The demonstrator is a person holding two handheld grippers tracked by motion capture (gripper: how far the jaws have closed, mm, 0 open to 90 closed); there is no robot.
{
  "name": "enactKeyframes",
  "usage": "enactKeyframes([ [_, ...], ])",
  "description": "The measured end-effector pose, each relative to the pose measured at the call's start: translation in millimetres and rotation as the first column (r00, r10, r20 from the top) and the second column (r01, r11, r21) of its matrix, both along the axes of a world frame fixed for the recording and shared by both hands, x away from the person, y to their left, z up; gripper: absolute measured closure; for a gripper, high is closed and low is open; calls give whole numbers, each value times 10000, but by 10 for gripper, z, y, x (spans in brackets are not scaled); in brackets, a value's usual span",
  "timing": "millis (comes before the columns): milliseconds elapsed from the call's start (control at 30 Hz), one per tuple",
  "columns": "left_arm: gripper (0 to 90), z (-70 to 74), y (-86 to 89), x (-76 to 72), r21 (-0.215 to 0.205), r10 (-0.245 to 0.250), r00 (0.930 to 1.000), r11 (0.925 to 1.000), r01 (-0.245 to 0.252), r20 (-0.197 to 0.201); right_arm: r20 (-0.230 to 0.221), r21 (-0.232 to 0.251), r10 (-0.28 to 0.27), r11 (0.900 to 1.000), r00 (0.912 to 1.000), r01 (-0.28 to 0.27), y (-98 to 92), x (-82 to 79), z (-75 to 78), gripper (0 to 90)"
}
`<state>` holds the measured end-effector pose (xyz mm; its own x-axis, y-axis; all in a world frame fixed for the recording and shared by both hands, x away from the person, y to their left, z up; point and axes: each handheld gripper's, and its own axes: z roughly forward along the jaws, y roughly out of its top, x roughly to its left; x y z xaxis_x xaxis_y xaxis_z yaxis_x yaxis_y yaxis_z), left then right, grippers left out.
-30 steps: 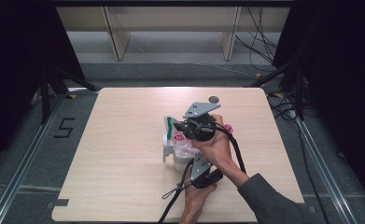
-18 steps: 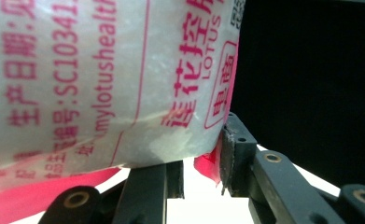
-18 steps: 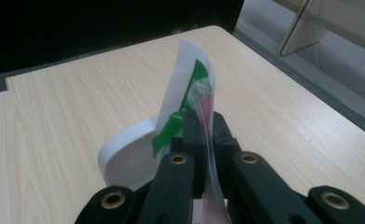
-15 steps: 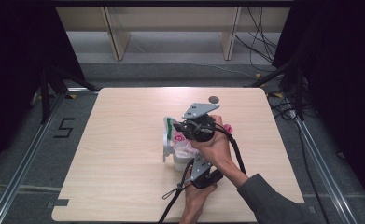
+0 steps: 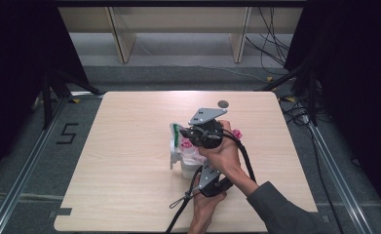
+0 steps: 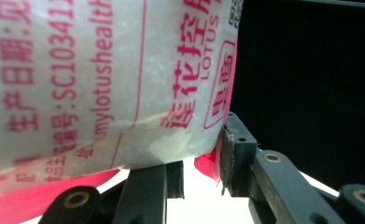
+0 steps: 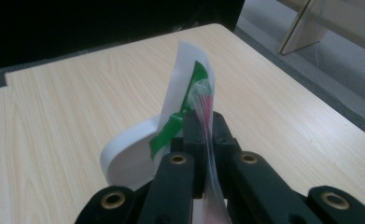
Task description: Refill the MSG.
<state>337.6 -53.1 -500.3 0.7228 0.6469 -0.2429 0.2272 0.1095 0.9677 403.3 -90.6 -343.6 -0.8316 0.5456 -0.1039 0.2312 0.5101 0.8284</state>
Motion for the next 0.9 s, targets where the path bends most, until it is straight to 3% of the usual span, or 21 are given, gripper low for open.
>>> enactKeyframes([
  [67,729,-11,-10,15,-197,-113,9999,9997,114,44,-22,89,-117,9999,9999,117,3,-8,2,893],
  [133,729,-18,-18,15,-179,-97,9999,9998,98,48,11,-199,50,9998,10000,-50,16,2,-18,893],
  [333,729,-19,-10,19,-223,-85,10000,9997,86,53,24,-161,-17,9999,10000,18,25,1,-21,893],
  [400,729,-15,-7,17,-232,-91,9999,9997,92,59,-170,-172,-18,9999,9999,15,25,-4,-15,893],
  [467,729,-18,-9,17,-230,-97,9999,9997,99,70,40,-105,-34,9999,10000,34,26,5,-19,893],
  [633,729,-16,-11,17,-235,-98,9999,9997,100,75,56,-114,39,9999,10000,-39,24,8,-17,893],
  [833,729,-15,-11,16,-214,-78,9999,9997,80,67,-38,-101,48,9999,10000,-49,16,7,-10,893],
  [900,730,-15,-12,16,-233,-78,10000,9997,79,62,-262,-66,-142,9999,9996,140,11,-6,-4,893],
])
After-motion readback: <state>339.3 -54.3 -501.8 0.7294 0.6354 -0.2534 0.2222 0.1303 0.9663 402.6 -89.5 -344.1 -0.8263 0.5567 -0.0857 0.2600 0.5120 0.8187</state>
